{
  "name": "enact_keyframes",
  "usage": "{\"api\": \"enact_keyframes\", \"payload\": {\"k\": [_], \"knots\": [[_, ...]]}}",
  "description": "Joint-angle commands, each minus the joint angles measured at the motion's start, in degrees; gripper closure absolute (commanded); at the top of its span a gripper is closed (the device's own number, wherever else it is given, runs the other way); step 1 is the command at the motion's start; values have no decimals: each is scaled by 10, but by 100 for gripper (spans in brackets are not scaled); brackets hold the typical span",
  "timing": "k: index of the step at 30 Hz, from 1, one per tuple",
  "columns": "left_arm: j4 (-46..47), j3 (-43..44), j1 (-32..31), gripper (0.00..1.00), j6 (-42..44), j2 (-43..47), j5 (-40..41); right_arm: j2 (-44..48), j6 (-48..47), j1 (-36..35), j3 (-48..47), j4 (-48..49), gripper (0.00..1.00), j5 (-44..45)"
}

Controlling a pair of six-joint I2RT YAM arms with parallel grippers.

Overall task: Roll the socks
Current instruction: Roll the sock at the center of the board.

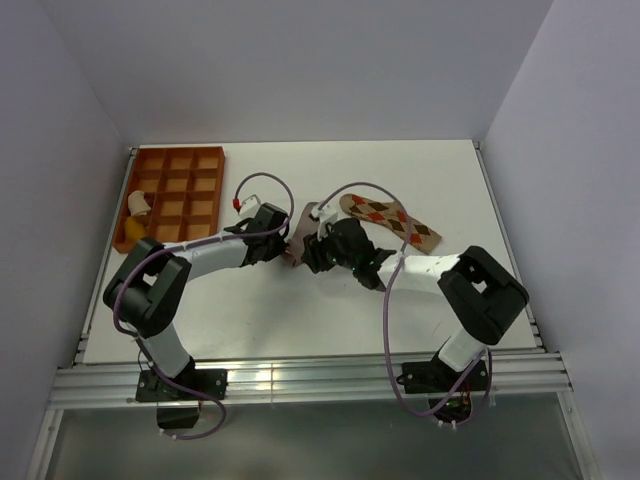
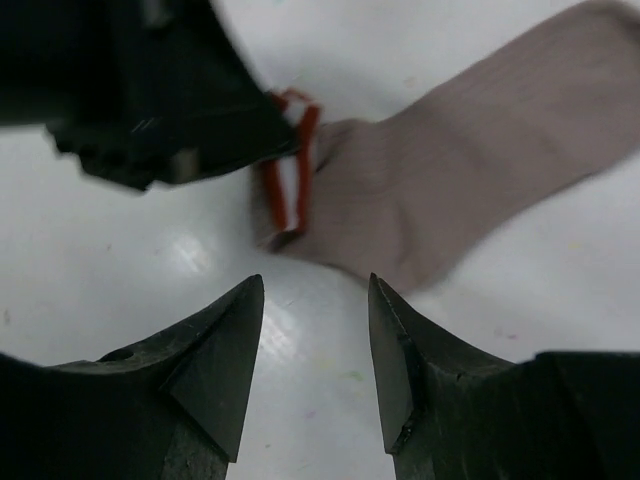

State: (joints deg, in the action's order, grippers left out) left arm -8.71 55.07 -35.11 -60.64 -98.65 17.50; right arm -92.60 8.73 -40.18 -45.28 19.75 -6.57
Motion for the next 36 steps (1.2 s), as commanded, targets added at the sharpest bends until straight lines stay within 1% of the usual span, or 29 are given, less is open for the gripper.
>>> {"api": "enact_keyframes", "payload": {"k": [1,2,5,10,18,21,31,36], "knots": [[-17,20,0,100,11,-7,8,12,-46,-44,44,126,46,38],[-16,18,0,100,11,-7,6,8,-44,-50,50,153,46,38],[-14,16,0,100,11,-6,3,-19,-35,-61,49,183,46,21],[-17,18,0,100,17,-5,-2,-56,-32,-73,27,210,46,13],[-17,18,0,100,23,-2,-11,-87,-40,-77,-10,199,45,1],[-17,18,0,100,22,-3,-15,-103,-45,-79,-25,180,44,-3],[-18,18,0,100,25,0,-20,-151,-34,-80,-26,183,46,-12],[-16,17,0,100,22,0,-31,-170,-25,-80,-28,191,49,-7]]}}
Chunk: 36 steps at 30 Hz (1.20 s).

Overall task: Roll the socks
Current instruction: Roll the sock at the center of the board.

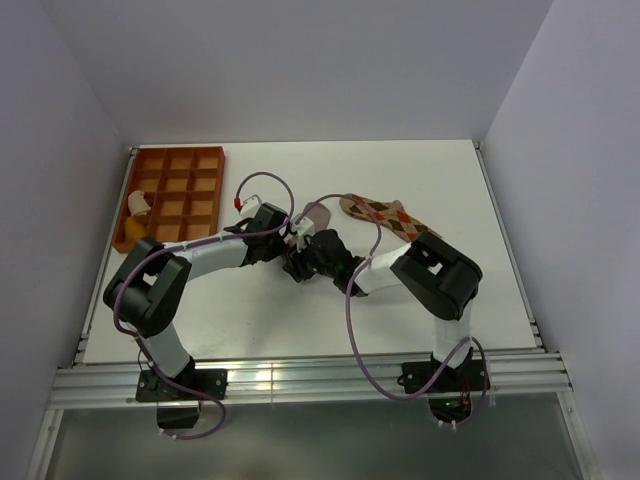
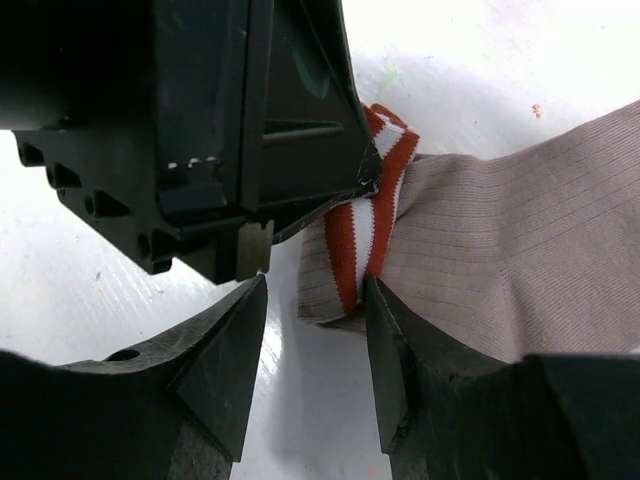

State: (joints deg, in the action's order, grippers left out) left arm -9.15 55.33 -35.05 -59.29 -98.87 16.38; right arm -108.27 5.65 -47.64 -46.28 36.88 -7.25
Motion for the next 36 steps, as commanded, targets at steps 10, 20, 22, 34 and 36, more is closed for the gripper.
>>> {"api": "enact_keyframes", "payload": {"k": [10,20,22,34,36], "knots": [[-3,7,-1,100,-2,-3,-37,-9,13,-11,-27,27,51,42],[-2,6,-1,100,-2,-2,-39,2,22,-23,-32,18,68,72],[1,3,-1,100,-4,1,-40,7,31,-24,-36,6,73,68],[35,-18,0,70,-36,30,-33,24,214,-17,8,-36,100,90],[36,-16,2,63,-37,34,-31,26,248,-5,23,-30,100,91]]}}
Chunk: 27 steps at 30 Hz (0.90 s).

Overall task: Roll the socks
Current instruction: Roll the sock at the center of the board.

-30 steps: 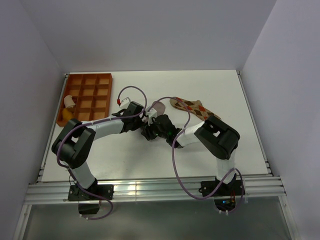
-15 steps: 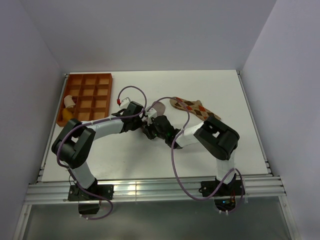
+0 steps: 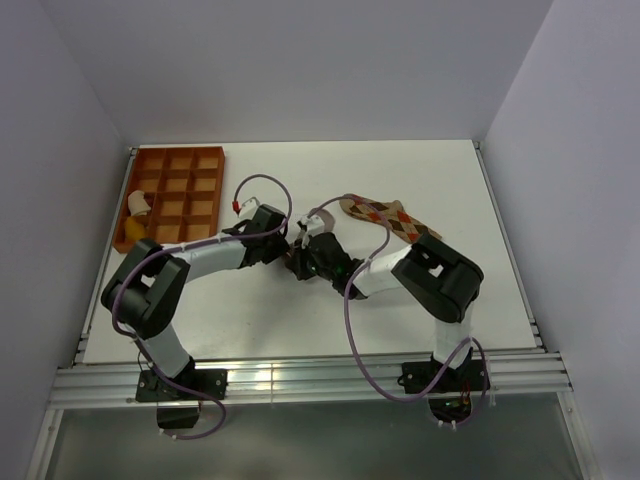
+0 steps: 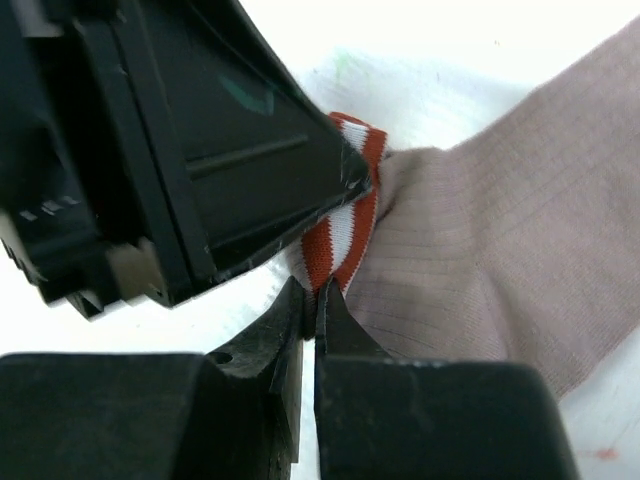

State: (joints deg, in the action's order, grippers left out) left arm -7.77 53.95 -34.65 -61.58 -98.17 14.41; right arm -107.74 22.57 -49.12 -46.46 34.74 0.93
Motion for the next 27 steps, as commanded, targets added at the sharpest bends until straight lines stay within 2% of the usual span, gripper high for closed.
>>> {"api": "enact_keyframes", "payload": {"k": [1,4,7,13,20,27], "knots": [[23,-3,-2,56,-17,29,-11,23,94,17,35,2,100,6],[42,-14,3,43,-21,46,-11,14,156,48,67,46,100,-29],[68,-31,6,38,-21,61,-18,-2,207,80,100,106,100,-68],[124,-68,7,40,-14,71,-44,-32,277,113,119,160,100,-115],[183,-80,7,41,3,47,-89,-54,325,137,110,147,100,-159],[220,-73,8,44,13,13,-87,-70,336,145,97,137,100,-180]]}}
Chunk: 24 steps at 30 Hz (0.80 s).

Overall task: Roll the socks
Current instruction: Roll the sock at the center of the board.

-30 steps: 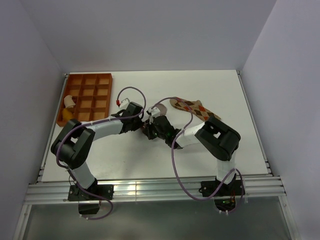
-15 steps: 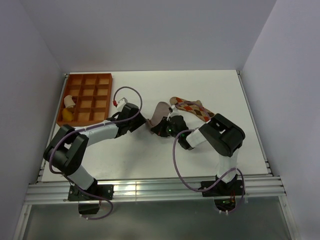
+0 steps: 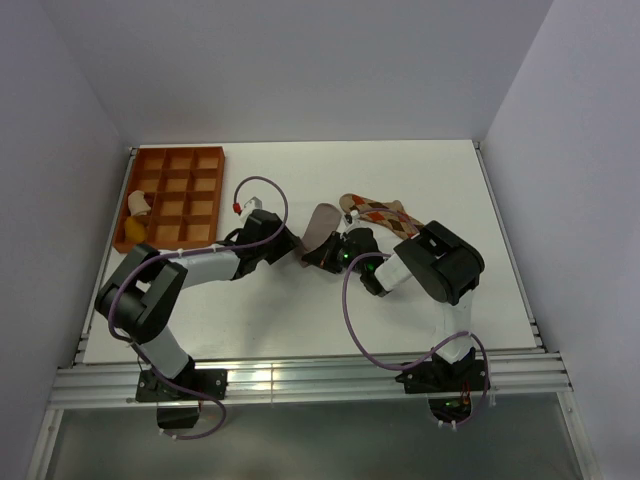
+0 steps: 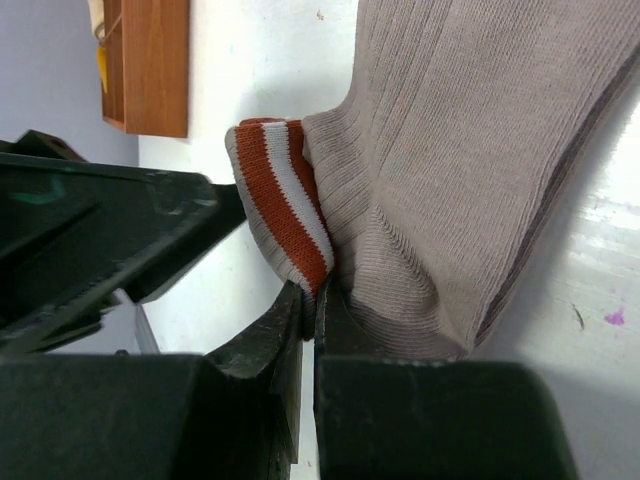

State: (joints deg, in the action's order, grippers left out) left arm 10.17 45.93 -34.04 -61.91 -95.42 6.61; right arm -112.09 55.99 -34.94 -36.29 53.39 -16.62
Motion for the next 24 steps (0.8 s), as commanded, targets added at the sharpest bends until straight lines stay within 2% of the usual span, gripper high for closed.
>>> {"api": "enact_keyframes", "payload": {"k": [1,6,13,18,21,22,24], "knots": [[36,11,3,44,18,-19,-7,-31,2,4,-5,-50,100,-9],[45,1,13,45,23,-30,-1,-44,6,6,-11,-44,100,-18],[106,-27,28,46,30,-45,-41,-52,9,9,-12,-39,100,-24],[140,-30,30,51,30,-70,-61,-55,-1,10,-19,-46,100,-26],[142,-30,30,58,31,-73,-69,-51,-15,10,-26,-55,100,-24],[140,-30,30,66,33,-73,-69,-48,-20,10,-28,-58,100,-21],[135,-27,30,73,38,-73,-69,-38,-44,10,-36,-78,100,-17]]}}
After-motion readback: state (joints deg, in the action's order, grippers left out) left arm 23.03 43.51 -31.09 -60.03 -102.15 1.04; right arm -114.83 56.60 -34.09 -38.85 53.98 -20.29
